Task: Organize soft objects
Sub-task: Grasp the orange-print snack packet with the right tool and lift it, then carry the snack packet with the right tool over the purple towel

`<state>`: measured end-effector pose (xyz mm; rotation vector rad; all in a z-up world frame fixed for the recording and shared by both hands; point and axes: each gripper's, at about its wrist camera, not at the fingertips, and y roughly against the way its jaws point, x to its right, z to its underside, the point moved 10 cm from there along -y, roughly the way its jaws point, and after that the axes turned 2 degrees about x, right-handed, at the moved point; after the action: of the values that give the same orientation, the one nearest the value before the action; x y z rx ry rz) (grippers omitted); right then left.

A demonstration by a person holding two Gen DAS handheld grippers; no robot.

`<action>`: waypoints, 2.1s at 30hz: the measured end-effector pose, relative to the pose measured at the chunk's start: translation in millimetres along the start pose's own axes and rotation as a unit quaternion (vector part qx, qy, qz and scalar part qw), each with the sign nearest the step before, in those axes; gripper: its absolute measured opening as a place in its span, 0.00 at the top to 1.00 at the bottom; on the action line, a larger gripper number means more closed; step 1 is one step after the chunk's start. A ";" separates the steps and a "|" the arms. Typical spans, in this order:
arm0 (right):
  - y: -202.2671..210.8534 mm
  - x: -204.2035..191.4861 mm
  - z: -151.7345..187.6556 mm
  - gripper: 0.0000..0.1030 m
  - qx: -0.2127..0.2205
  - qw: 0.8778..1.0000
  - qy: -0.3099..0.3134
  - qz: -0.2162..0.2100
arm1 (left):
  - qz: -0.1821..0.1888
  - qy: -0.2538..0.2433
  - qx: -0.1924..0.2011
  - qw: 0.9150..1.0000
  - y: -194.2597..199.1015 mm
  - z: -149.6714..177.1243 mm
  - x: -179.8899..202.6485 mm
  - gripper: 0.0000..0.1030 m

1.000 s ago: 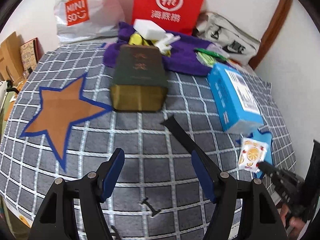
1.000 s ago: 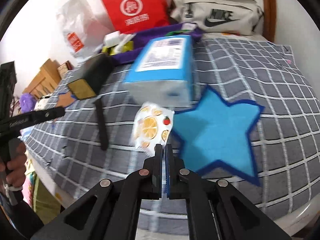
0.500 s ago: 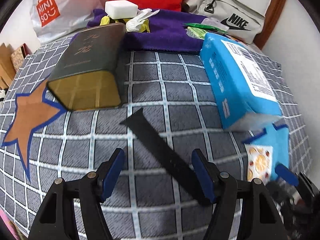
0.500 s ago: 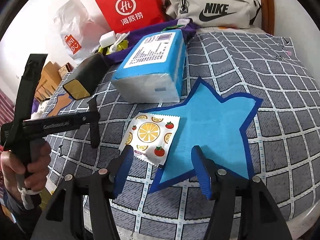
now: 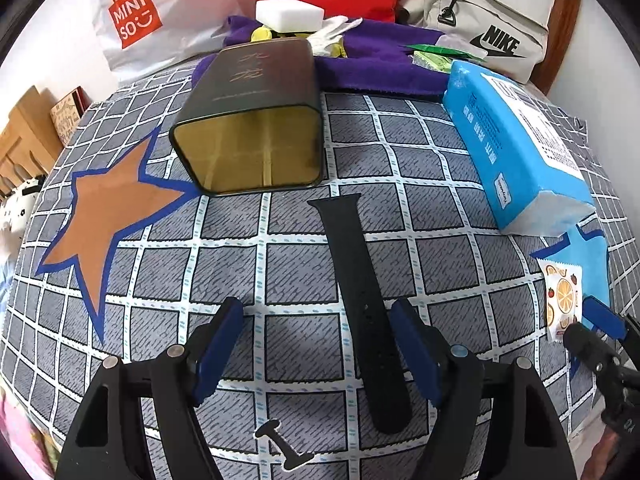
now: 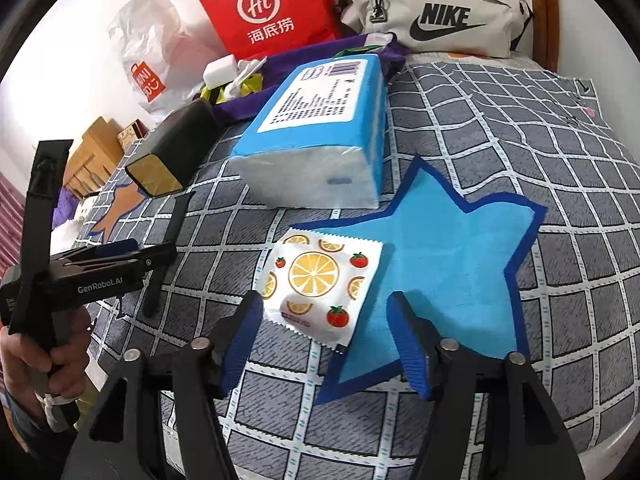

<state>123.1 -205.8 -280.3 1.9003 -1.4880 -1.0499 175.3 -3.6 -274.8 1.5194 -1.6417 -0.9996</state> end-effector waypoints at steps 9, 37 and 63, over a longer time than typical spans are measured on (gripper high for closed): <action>2.2 -1.0 3.1 0.36 -0.008 1.000 0.002 0.006 | 0.052 -0.040 0.032 0.997 3.0 -6.6 27.6 0.79; -19.6 -24.2 -6.2 0.52 0.017 0.991 0.079 0.106 | 0.086 0.008 0.068 0.994 29.9 -15.6 -16.1 0.81; 43.3 -44.4 -63.9 0.65 0.061 0.995 0.079 0.015 | 0.074 0.027 0.100 0.992 73.5 -58.0 -28.9 0.81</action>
<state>145.9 -179.5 -198.3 1.9868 -1.5143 -0.7917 193.7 21.8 -182.1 1.5117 -1.8306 -0.7263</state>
